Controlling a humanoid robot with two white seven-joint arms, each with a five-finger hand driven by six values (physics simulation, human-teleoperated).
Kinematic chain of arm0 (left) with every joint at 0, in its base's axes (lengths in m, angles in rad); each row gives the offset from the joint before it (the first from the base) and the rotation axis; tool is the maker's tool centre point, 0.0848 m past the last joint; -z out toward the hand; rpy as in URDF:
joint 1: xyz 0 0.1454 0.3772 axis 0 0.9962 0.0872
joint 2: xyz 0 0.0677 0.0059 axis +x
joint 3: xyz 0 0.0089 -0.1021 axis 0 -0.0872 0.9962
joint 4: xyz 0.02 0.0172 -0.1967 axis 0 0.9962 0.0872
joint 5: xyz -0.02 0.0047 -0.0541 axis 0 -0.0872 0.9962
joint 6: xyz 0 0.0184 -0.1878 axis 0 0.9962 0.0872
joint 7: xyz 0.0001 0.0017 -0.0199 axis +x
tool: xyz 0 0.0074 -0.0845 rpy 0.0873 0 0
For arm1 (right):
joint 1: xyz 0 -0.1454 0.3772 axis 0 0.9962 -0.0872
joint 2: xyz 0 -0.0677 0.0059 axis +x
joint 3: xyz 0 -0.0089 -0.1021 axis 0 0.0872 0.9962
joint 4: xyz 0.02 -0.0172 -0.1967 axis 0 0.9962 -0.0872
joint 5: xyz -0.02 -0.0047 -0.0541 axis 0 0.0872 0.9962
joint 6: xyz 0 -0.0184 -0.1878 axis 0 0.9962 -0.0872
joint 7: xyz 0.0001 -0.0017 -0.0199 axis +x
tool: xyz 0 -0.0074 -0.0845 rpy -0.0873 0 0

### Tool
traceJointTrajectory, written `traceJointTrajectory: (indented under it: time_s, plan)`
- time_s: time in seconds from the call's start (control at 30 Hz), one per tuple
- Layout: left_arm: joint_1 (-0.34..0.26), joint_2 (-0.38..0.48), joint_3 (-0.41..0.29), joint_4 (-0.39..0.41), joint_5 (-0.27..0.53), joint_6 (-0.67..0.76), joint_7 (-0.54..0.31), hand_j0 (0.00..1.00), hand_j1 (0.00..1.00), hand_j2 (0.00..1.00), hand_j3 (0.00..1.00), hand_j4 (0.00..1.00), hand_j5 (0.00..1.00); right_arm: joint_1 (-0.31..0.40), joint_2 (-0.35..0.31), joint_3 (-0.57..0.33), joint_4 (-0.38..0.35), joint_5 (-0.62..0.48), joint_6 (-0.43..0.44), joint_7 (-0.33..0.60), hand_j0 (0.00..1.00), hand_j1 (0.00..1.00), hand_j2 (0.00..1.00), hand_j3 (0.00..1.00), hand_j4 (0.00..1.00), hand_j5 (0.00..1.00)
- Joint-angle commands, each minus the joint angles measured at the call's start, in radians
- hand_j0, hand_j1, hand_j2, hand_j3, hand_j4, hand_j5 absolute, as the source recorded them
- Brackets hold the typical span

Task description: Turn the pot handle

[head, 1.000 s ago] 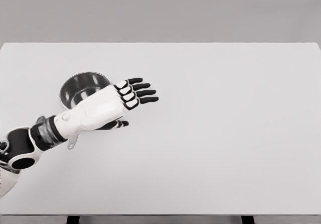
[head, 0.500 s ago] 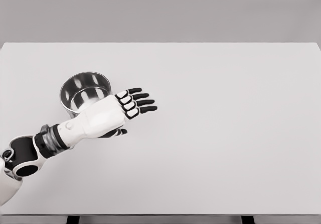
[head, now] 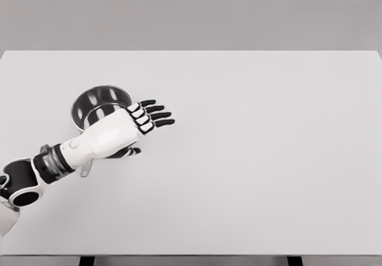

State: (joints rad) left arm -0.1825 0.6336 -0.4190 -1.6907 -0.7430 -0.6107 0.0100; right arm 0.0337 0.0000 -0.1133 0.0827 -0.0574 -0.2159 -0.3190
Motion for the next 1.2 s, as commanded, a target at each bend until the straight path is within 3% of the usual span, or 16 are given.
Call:
traceJointTrajectory:
  time_s: [0.0, 0.17, 0.37, 0.63, 0.73, 0.8, 0.97, 1.07, 1.17]
  plan:
    - [0.002, 0.001, 0.012, 0.04, 0.004, 0.0, 0.001, 1.0, 1.0, 1.0, 1.0, 1.0, 1.0, 0.002, 0.0, 0.0, 0.0, -0.001, 0.0, 0.0, 1.0, 1.0, 1.0, 1.0, 1.0, 1.0]
    - [0.035, 0.001, 0.066, 0.046, 0.001, 0.0, 0.002, 1.0, 1.0, 1.0, 1.0, 1.0, 1.0, 0.0, 0.0, 0.0, 0.0, -0.001, 0.0, 0.0, 1.0, 1.0, 1.0, 1.0, 1.0, 1.0]
    - [0.038, 0.003, 0.117, 0.078, 0.001, 0.0, 0.001, 1.0, 1.0, 1.0, 1.0, 1.0, 1.0, 0.002, 0.0, 0.0, 0.0, -0.001, 0.0, 0.0, 1.0, 1.0, 1.0, 1.0, 1.0, 1.0]
    - [0.04, 0.009, 0.135, 0.098, 0.001, 0.0, 0.002, 1.0, 1.0, 1.0, 1.0, 1.0, 1.0, 0.002, 0.0, 0.0, 0.0, -0.001, 0.0, 0.0, 1.0, 1.0, 1.0, 1.0, 1.0, 1.0]
    - [0.058, 0.009, 0.201, 0.132, 0.001, 0.0, 0.001, 1.0, 1.0, 1.0, 1.0, 1.0, 1.0, 0.0, 0.0, 0.0, 0.0, -0.001, 0.0, 0.0, 1.0, 1.0, 1.0, 1.0, 1.0, 1.0]
    - [0.058, 0.009, 0.218, 0.171, 0.001, 0.0, 0.001, 1.0, 1.0, 1.0, 1.0, 1.0, 1.0, 0.0, 0.0, 0.0, 0.0, -0.001, 0.0, 0.0, 1.0, 1.0, 1.0, 1.0, 1.0, 1.0]
    - [0.058, 0.023, 0.224, 0.174, 0.002, 0.0, 0.002, 1.0, 1.0, 1.0, 1.0, 1.0, 1.0, 0.002, 0.0, 0.0, 0.0, -0.001, 0.0, 0.0, 1.0, 1.0, 1.0, 1.0, 1.0, 1.0]
    - [0.075, 0.034, 0.279, 0.186, 0.004, 0.0, 0.002, 1.0, 1.0, 1.0, 1.0, 1.0, 1.0, 0.002, 0.0, 0.0, 0.0, -0.001, 0.0, 0.0, 1.0, 1.0, 1.0, 1.0, 1.0, 1.0]
    - [0.075, 0.035, 0.287, 0.195, 0.004, 0.0, 0.001, 1.0, 1.0, 1.0, 1.0, 1.0, 1.0, 0.0, 0.0, 0.0, 0.0, -0.001, 0.0, 0.0, 1.0, 1.0, 1.0, 1.0, 1.0, 1.0]
